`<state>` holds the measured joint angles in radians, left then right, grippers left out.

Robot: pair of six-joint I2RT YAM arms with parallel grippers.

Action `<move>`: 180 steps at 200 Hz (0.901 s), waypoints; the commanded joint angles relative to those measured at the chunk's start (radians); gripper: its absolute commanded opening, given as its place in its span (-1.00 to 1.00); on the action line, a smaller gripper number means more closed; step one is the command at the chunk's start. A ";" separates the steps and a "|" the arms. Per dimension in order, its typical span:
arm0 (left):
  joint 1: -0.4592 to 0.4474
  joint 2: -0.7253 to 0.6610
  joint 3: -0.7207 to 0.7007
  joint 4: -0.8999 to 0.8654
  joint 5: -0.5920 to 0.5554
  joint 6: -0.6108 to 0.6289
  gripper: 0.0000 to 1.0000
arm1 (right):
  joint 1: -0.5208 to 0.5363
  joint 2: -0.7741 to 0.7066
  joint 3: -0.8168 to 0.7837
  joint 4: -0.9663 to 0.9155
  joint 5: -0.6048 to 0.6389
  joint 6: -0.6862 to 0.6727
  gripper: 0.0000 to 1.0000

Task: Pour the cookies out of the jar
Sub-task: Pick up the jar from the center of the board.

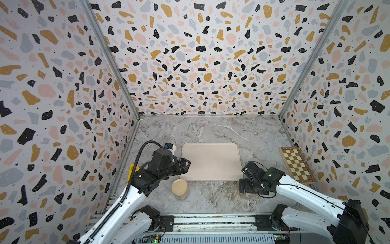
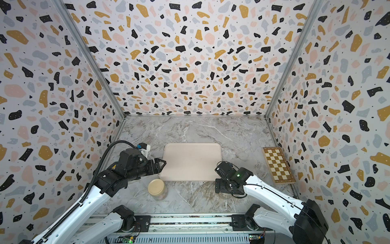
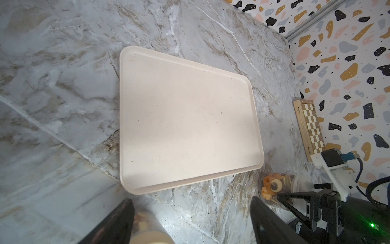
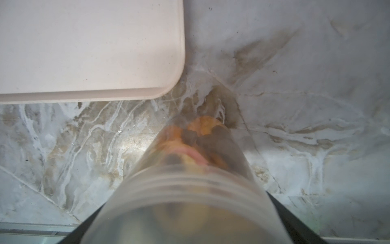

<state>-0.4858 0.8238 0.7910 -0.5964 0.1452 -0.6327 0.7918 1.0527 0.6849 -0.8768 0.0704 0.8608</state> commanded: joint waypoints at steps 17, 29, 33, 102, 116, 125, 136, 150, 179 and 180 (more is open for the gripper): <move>-0.004 0.005 -0.013 0.033 0.015 0.008 0.69 | 0.007 -0.011 -0.023 -0.007 0.007 0.021 0.93; -0.004 0.005 -0.013 0.029 0.011 0.007 0.69 | 0.007 -0.014 -0.024 -0.004 0.008 0.021 0.90; -0.004 0.006 -0.013 0.028 0.011 0.008 0.69 | 0.007 -0.016 -0.024 -0.002 0.009 0.019 0.89; -0.004 0.003 -0.022 0.033 0.025 0.009 0.69 | 0.007 -0.012 -0.022 0.004 0.010 0.007 0.80; -0.004 0.003 -0.024 0.040 0.028 0.012 0.69 | 0.007 -0.016 -0.022 0.002 0.012 0.008 0.78; -0.004 0.004 -0.024 0.042 0.030 0.013 0.69 | 0.007 -0.020 -0.022 0.001 0.014 0.008 0.77; -0.004 0.006 -0.024 0.044 0.030 0.015 0.68 | 0.007 -0.022 -0.021 -0.002 0.014 0.008 0.77; -0.004 0.007 -0.026 0.046 0.030 0.019 0.68 | 0.007 -0.028 -0.019 -0.005 0.014 0.008 0.75; -0.004 0.006 -0.034 0.058 0.018 0.023 0.68 | 0.007 -0.035 -0.016 -0.010 0.014 0.010 0.68; -0.004 0.006 -0.034 0.058 0.018 0.024 0.68 | 0.007 -0.035 -0.016 -0.011 0.014 0.010 0.68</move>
<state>-0.4858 0.8314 0.7731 -0.5739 0.1600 -0.6270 0.7933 1.0447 0.6624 -0.8631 0.0715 0.8703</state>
